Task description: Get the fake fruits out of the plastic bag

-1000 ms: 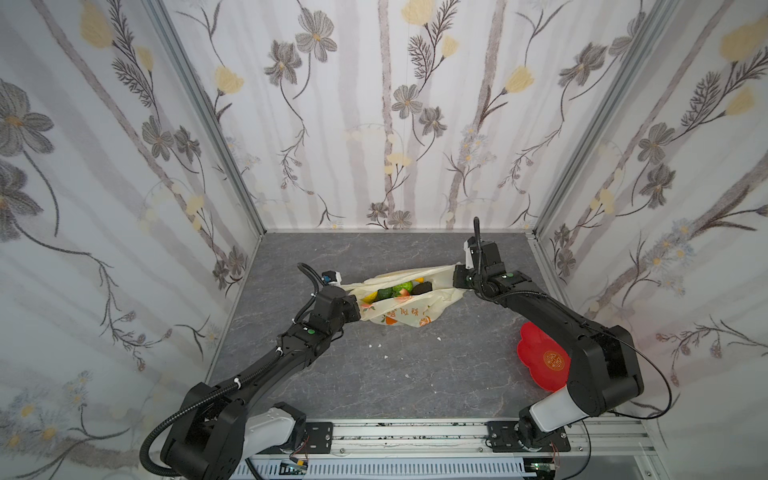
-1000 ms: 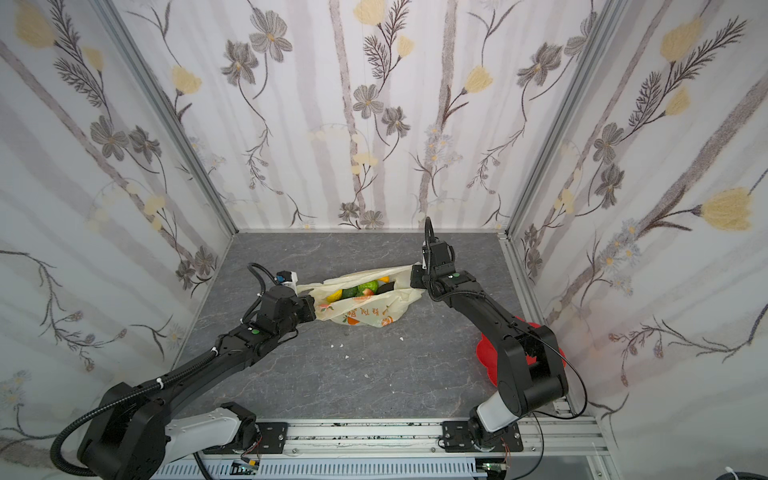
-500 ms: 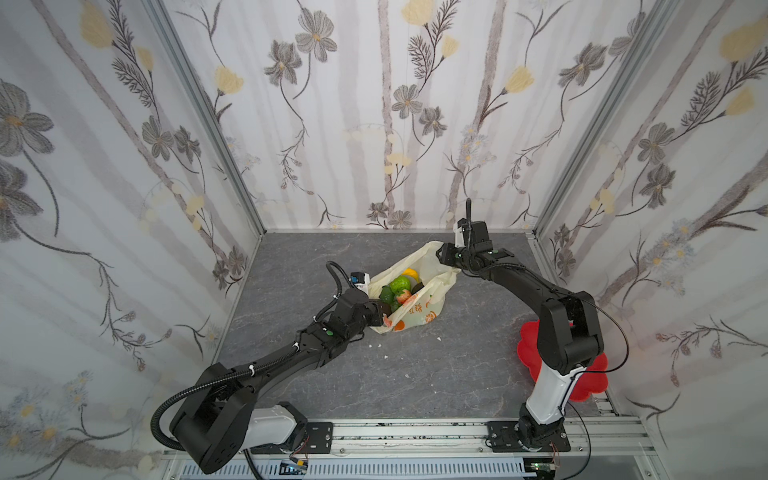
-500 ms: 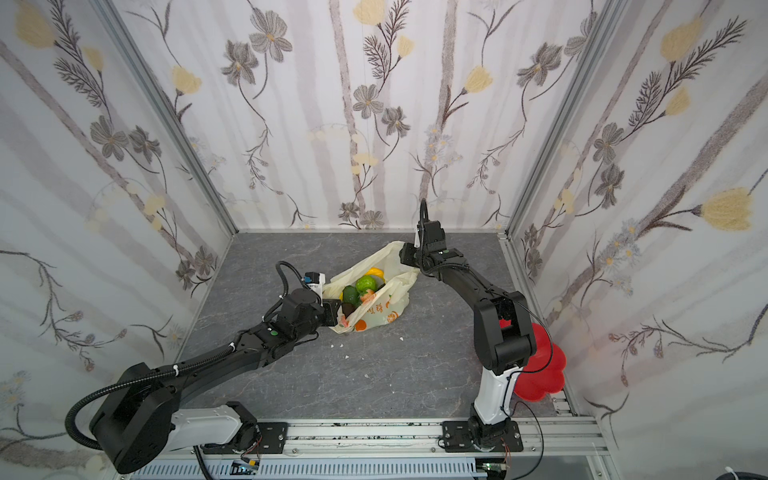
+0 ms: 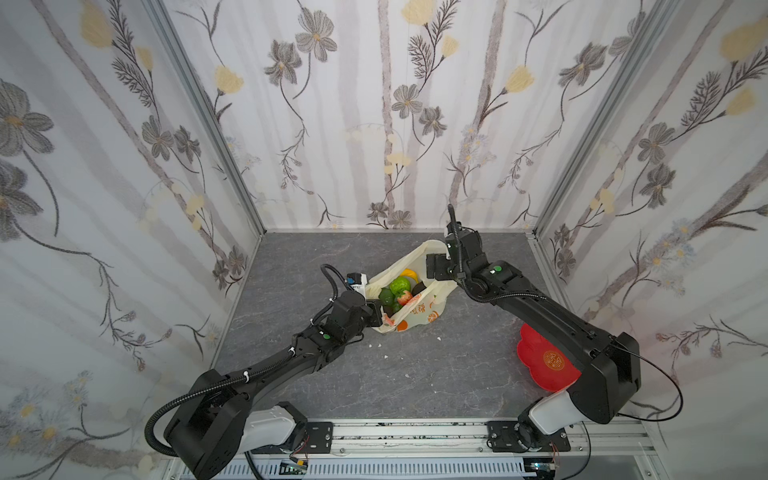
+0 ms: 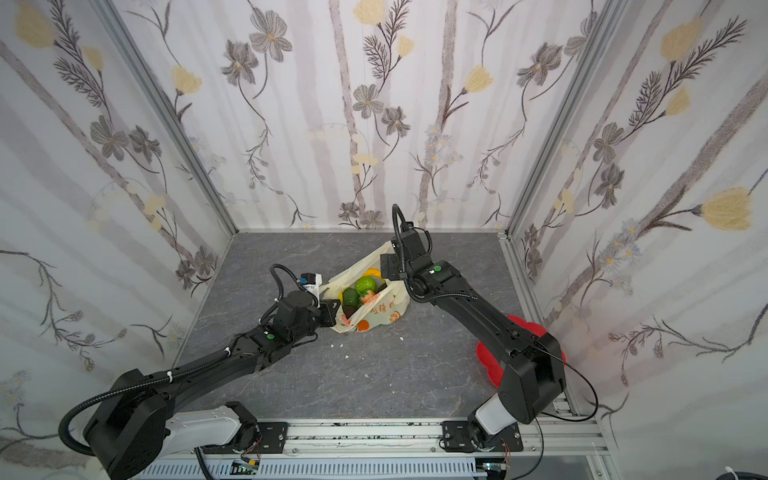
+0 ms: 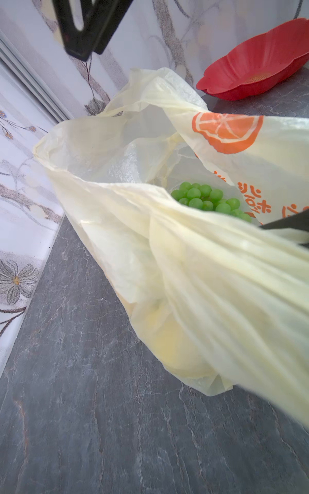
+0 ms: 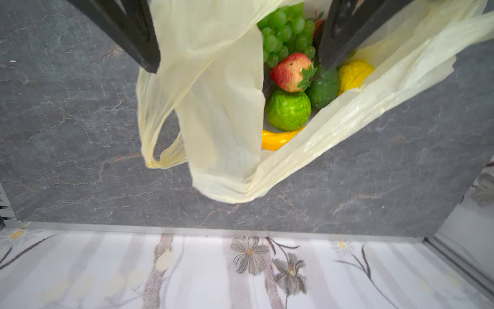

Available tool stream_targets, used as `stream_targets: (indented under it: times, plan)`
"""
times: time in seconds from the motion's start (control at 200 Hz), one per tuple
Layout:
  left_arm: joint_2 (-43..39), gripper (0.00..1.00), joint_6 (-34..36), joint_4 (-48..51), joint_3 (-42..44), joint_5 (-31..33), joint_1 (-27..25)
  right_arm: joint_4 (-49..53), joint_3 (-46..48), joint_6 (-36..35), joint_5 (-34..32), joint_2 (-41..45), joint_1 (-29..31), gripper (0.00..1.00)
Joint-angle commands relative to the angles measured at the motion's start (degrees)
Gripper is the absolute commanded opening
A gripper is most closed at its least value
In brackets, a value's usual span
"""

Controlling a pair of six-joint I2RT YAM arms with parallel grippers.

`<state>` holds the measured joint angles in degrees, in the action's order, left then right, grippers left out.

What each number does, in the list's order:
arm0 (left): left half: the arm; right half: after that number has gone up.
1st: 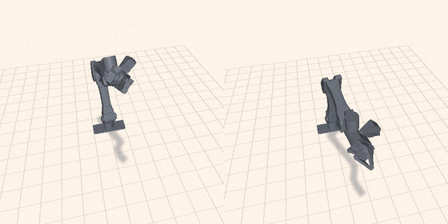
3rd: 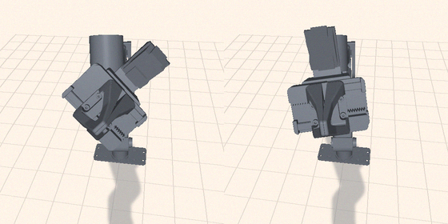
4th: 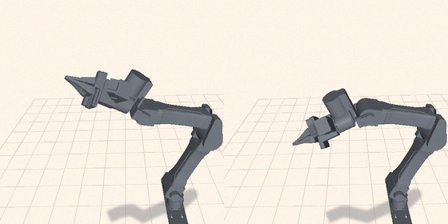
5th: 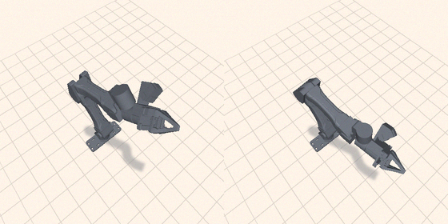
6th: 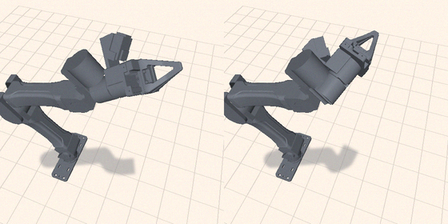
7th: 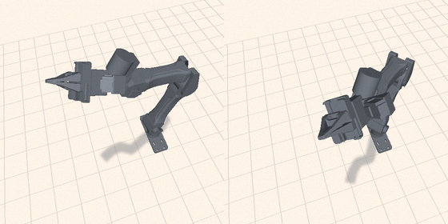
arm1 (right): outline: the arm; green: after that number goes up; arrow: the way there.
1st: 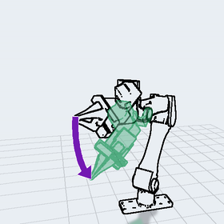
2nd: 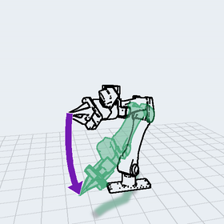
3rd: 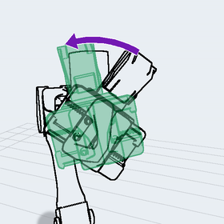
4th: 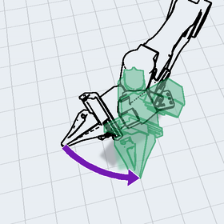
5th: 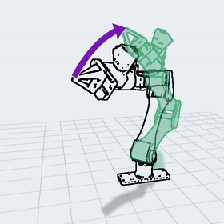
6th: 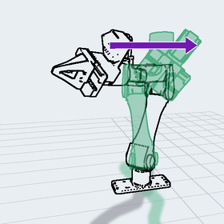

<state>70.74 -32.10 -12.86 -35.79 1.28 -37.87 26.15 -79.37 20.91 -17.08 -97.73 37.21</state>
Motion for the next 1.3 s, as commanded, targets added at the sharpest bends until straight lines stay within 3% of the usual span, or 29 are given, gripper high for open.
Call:
stream_targets:
  times: [0.0, 0.12, 0.26, 0.465, 0.689, 0.799, 0.939, 0.999, 1.044, 1.099, 1.154, 1.204, 1.294]
  plan:
    - [0.36, 0.00, -1.44, -1.64, -0.55, -1.01, -0.02, 0.47, 0.30, 0.54, -2.79, -2.85, 1.26, 0.92]
    - [0.31, 0.00, -1.45, -1.08, -0.61, -0.42, -0.02, 0.77, -0.08, -0.07, 1.64, -7.84, 1.26, 0.86]
    - [1.15, 0.00, -1.69, 0.91, -1.00, -1.18, -0.09, 2.55, 3.27, 1.14, -3.67, -10.20, 0.12, 0.90]
    - [1.77, 0.00, -2.76, 0.73, 0.65, -0.04, -0.08, -0.91, 7.48, 1.33, -1.01, -10.51, -1.38, 0.83]
    - [1.61, 0.00, -2.89, 0.73, 0.94, 0.34, 0.03, -0.95, 2.87, 1.68, -1.74, -17.93, -2.70, 0.81]
    - [1.58, 0.00, -2.88, 1.31, 1.51, 0.83, 0.62, -1.16, 1.21, 0.14, 2.78, -19.36, -2.91, 0.69]
    - [0.31, 0.00, -5.31, 3.92, 2.27, 0.14, 4.23, -2.91, 3.20, -0.01, 2.73, -16.17, -3.49, 0.29]
    - [-0.60, 0.00, -6.16, 4.72, 2.93, -0.53, 6.52, -6.04, 6.64, 0.34, 4.84, -12.54, -4.74, 0.17]
    - [-1.23, 0.00, -6.59, 5.18, 3.29, -1.14, 8.24, -9.53, 9.77, 0.64, 9.96, -9.42, -6.25, 0.14]
    - [-1.57, 0.00, -6.71, 6.05, 3.37, -1.95, 10.68, -16.71, 15.40, 2.04, 23.27, -4.72, -9.84, 0.13]
    - [-1.06, 0.00, -6.34, 6.47, 3.37, -3.58, 13.48, -23.08, 19.87, 4.27, 32.22, -1.45, -12.17, 0.13]
    - [-0.16, 0.00, -6.22, 6.70, 3.51, -5.34, 16.41, -24.49, 21.40, 5.29, 33.95, 0.15, -12.98, 0.12]
    - [1.12, 0.00, -6.31, 6.72, 3.33, -7.49, 20.94, -22.88, 22.25, 5.43, 30.98, 1.84, -13.66, 0.06]
